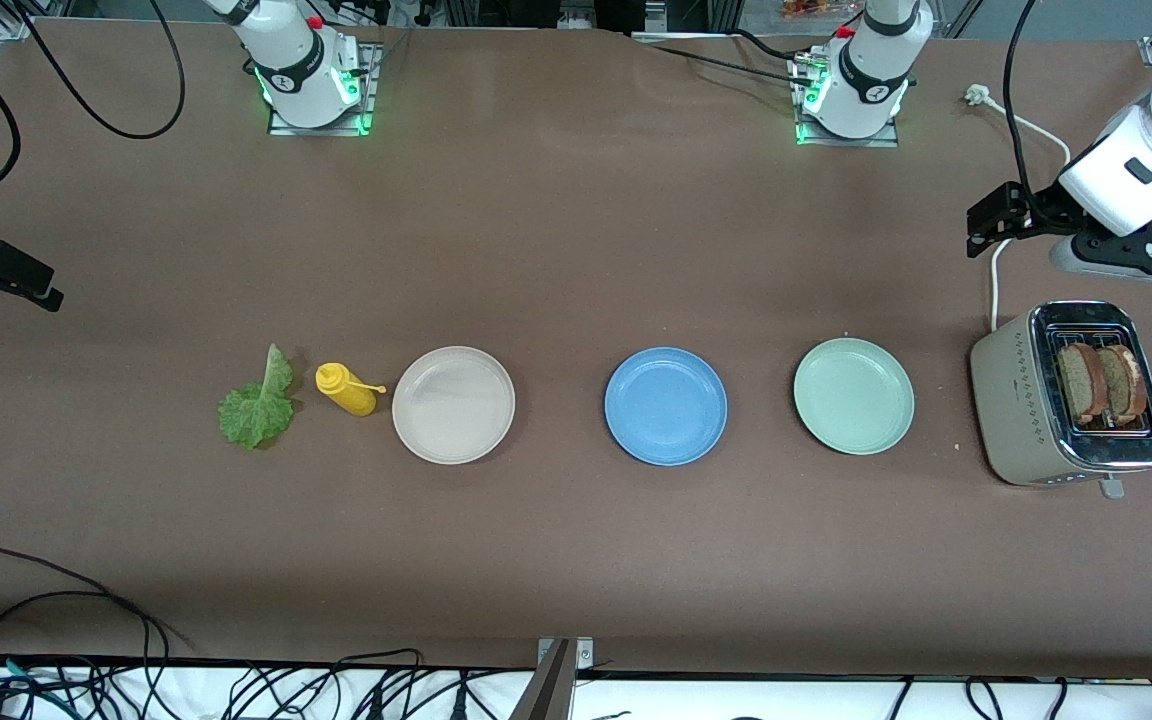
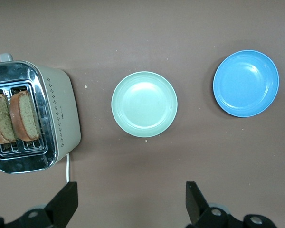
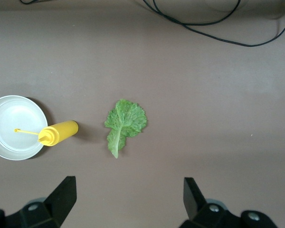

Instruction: Make sandwich in blue plate with both arms

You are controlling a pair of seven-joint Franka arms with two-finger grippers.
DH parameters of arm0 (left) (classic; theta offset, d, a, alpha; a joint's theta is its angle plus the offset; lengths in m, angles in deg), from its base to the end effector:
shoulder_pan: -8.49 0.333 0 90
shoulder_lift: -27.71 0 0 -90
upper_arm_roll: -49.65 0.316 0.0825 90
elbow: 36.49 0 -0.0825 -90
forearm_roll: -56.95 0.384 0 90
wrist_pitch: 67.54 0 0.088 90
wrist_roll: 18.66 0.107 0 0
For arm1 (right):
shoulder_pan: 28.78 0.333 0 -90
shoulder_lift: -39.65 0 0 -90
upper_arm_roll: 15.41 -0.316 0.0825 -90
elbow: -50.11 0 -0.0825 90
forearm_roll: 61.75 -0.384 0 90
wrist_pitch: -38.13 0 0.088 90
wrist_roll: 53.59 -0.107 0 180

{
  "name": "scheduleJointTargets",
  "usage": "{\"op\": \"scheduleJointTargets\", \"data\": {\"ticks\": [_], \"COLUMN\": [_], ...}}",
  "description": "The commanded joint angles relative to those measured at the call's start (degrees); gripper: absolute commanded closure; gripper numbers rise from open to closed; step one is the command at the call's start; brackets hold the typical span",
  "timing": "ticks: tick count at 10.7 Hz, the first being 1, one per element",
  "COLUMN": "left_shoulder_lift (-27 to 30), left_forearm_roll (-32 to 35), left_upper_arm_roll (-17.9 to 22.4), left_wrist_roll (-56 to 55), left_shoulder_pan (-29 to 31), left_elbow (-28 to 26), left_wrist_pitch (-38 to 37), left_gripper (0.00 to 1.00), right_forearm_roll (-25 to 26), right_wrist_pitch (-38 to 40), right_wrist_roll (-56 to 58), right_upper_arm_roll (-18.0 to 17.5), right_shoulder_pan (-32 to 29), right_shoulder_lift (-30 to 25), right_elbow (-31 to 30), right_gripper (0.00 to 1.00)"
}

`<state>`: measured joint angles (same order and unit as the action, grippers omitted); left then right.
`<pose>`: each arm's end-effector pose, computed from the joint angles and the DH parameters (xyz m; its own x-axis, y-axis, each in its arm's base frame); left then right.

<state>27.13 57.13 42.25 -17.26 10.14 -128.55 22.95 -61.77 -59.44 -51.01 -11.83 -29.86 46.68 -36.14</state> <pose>0.5543 -0.0551 0.6027 0.9915 -0.1245 -0.0375 -0.1246 -0.9922 -0.0009 0.6025 -0.0468 0.5969 0.9966 -0.0351 0.0746 -0.0360 -0.9993 0.0107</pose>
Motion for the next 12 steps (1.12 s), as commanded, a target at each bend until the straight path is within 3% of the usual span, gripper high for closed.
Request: {"op": "scheduleJointTargets", "data": {"ticks": [1, 12], "left_shoulder_lift": [0.32, 0.32], "left_forearm_roll": [-0.98, -0.98], "left_upper_arm_roll": [-0.07, 0.02], "left_wrist_roll": [0.53, 0.53], "left_shoulder_pan": [0.47, 0.47], "left_elbow": [-0.31, -0.31], "left_wrist_pitch": [0.22, 0.22], "left_gripper": [0.00, 0.00], "right_forearm_roll": [-0.33, -1.39], "right_wrist_pitch": [0.80, 1.42], "right_wrist_roll": [-0.30, -0.30], "right_upper_arm_roll": [-0.06, 0.03], "right_shoulder_pan": [0.11, 0.02], "right_shoulder_lift": [0.00, -0.61], "right_elbow": [0.73, 0.82], "right_gripper": [0.00, 0.00]}}
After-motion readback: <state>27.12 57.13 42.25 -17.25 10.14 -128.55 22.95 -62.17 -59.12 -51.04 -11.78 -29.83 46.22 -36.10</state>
